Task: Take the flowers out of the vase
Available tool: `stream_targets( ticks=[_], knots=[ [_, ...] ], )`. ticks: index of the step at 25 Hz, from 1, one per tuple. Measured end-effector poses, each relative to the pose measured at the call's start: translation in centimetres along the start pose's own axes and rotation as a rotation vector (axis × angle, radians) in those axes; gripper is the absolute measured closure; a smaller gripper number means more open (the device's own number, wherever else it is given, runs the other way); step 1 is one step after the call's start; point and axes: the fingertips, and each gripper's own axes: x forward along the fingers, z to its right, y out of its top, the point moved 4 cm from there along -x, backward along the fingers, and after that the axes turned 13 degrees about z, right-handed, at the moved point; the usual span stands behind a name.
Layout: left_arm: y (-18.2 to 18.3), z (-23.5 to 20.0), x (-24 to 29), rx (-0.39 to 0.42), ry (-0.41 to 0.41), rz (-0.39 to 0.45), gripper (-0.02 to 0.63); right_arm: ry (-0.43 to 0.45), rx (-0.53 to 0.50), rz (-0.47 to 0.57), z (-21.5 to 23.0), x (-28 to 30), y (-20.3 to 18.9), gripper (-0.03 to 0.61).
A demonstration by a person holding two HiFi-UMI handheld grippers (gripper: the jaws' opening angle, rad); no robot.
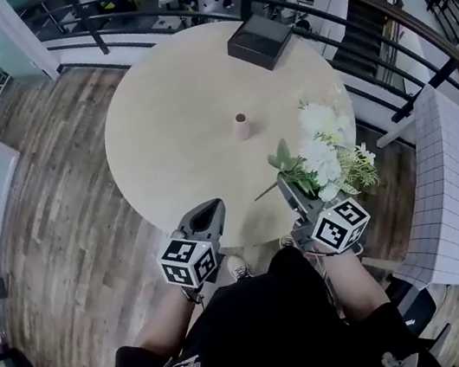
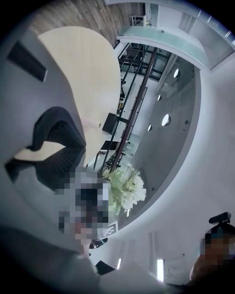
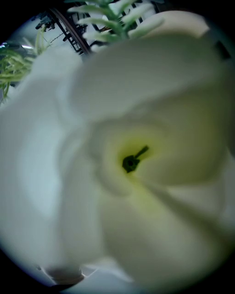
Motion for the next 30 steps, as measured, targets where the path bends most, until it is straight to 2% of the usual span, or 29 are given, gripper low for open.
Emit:
stream_targets(
  ticks=[5,13,21,30],
  knots=[
    [-1.1,2.6,-1.0,0.006,-0.005,-0.010,0.607,0.023,0.013,-0.023,-0.9,-2.9,-0.7,0.499],
    [-2.7,7.3,-0.8,-0.018,0.062,0.010,0.606,0.099,0.005,-0.106,-0.9,-7.7,-0.5,0.499],
    [-5.7,13.9,-1.0,-0.029,0.134,0.016,0.607,0.193,0.036,-0.183,0.1,-13.2,-0.6,0.499],
    [-8.0,19.5,-2.5,-0.019,0.175,0.034,0.607,0.252,0.041,-0.216,0.4,-18.1,-0.3,0.500]
  ],
)
